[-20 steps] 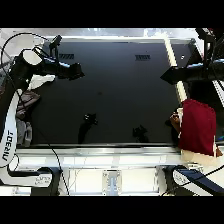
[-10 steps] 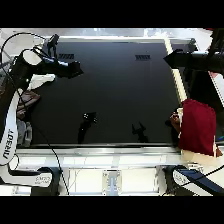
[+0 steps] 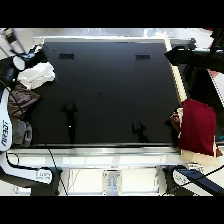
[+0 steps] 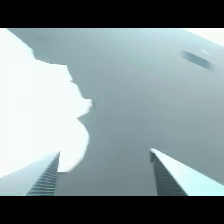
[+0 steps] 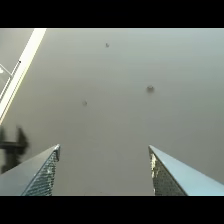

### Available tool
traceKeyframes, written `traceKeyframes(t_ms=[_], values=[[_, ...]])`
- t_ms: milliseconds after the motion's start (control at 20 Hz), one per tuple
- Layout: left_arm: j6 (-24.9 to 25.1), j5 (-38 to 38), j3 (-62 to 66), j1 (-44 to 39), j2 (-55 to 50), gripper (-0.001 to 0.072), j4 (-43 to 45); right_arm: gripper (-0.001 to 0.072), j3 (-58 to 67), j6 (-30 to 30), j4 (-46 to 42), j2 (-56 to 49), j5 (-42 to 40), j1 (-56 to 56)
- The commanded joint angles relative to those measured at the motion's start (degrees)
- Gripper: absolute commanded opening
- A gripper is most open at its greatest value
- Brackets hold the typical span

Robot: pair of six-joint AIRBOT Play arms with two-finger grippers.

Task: Fold the shirts.

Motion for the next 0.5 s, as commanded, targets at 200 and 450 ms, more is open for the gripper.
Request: traceKeyframes(t_ms=[200,450], values=[[-5.11,5.11,2.08,11.76,-15.37,0.0651,-4.13,0.0629,0.02,2.51,0.63,-0.02,-0.13,0.04],[1.11,3.72,9.25,13.00,-25.66,0.0653,-30.95,0.0629,0.02,6.58,0.72,-0.02,-0.13,0.07]])
